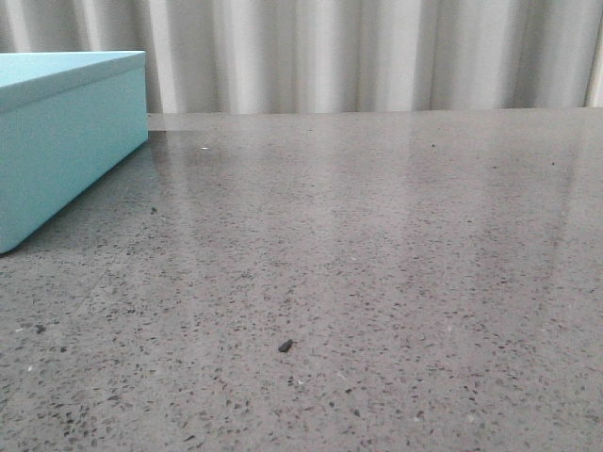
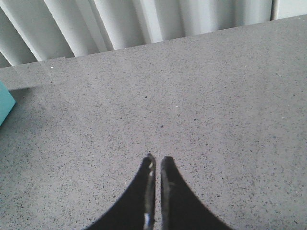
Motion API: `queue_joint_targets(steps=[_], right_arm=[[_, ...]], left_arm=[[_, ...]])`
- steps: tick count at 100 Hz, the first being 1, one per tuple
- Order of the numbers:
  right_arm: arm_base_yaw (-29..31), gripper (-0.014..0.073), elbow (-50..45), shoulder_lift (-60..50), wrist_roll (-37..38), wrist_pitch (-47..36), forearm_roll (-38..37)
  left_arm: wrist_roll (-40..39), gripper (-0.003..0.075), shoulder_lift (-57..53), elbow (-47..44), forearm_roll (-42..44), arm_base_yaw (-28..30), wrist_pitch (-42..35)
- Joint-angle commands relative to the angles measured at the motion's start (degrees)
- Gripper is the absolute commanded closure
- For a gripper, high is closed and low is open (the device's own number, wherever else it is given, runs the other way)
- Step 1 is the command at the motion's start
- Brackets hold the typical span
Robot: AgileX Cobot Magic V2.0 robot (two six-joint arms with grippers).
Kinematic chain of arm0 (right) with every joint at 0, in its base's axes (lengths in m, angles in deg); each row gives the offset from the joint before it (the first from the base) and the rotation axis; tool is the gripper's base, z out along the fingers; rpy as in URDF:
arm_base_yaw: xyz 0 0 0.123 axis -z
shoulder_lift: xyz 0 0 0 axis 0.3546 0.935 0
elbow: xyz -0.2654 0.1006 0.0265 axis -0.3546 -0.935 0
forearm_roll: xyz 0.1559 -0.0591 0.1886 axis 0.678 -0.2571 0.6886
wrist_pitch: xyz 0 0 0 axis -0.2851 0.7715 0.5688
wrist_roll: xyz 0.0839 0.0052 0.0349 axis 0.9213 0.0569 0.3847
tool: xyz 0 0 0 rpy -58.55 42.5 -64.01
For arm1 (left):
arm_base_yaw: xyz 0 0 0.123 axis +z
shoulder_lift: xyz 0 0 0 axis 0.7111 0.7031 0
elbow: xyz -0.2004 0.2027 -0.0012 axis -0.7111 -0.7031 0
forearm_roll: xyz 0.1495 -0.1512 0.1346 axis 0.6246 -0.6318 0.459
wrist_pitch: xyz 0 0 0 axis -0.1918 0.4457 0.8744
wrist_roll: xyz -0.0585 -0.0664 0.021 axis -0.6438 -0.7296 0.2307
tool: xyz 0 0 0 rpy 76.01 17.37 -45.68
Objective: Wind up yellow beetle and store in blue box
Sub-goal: 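Lift the yellow car with the left gripper toward the blue box, then lower the car into the blue box and open the left gripper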
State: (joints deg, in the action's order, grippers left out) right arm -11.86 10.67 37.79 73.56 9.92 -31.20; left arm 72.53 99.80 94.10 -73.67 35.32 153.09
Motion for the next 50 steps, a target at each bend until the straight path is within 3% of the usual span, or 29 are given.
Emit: queue_joint_targets(steps=[1,20,50], right_arm=[[-0.2,0.0655,1.4,0.1,-0.4,-4.4,0.9],[-0.2,0.0655,1.4,0.1,-0.4,-4.4,0.9],[-0.2,0.0655,1.4,0.1,-0.4,-4.4,1.0]], left_arm=[[-1.1,0.0735,-2.4,0.2,-6.1,4.2,0.0],[-1.1,0.0735,-1.5,-5.9,-14.9,9.7,-0.1],[-1.1,0.0724,3.2,-12.3,-18.7,10.2,-2.1]])
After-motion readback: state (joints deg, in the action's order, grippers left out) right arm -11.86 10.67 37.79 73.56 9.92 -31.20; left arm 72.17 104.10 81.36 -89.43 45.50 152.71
